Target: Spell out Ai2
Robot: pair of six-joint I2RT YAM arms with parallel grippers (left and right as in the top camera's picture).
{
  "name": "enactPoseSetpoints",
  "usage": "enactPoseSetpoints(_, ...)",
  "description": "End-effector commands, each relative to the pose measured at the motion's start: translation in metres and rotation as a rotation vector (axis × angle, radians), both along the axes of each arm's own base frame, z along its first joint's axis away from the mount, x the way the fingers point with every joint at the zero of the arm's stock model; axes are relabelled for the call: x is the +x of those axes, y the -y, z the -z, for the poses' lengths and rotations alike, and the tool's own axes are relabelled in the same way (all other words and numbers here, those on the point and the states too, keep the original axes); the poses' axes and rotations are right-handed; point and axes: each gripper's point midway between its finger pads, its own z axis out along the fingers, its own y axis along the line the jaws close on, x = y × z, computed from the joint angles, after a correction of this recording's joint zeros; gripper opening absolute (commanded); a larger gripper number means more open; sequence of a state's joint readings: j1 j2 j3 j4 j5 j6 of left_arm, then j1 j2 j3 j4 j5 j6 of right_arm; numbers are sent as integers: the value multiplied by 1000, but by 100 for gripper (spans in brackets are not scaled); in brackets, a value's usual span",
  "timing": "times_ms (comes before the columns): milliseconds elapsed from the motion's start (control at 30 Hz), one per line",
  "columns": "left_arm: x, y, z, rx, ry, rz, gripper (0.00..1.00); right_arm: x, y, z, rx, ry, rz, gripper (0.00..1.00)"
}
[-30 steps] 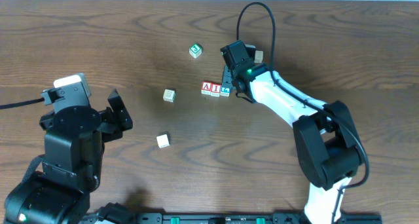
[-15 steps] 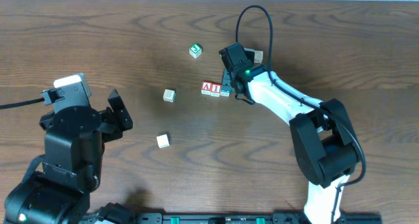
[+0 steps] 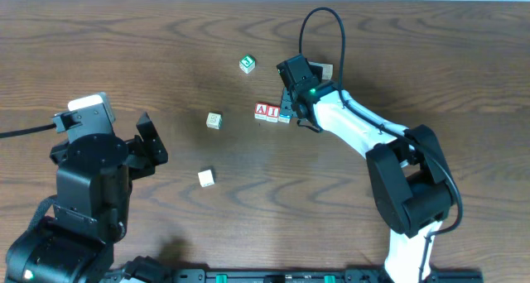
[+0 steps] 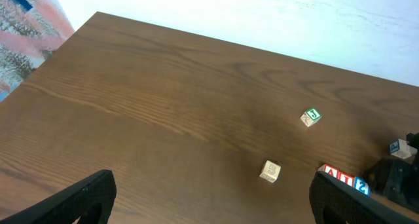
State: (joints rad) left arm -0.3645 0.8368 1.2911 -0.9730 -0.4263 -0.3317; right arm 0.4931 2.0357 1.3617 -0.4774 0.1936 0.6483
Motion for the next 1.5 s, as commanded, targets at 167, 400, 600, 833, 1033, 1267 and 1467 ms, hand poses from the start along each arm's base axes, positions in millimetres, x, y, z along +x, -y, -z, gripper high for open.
enactPoseSetpoints(167, -1, -3, -3, 20, 5, -8, 95, -5, -8, 6, 27, -21, 8, 51)
enactPoseSetpoints(400, -1, -3, -3, 20, 5, -8, 95, -6, -9, 7, 29, -24, 6, 50)
enactPoseSetpoints(600, -1, -3, -3, 20, 5, -8, 95, -7, -8, 7, 29, -29, 13, 50)
enactPoseSetpoints(833, -1, -3, -3, 20, 5, -8, 96, -8, -7, 8, 28, -37, 21, 50)
enactPoseSetpoints(1033, -1, -3, -3, 20, 5, -8, 95, -8, -7, 8, 32, -35, 29, 50)
enactPoseSetpoints(1267, -1, -3, -3, 20, 5, -8, 95, -4, 16, 6, -70, -3, 76, 50)
enactPoseSetpoints(1467, -1, -3, -3, 20, 5, -8, 95, -15, 28, 11, -88, -62, 118, 50)
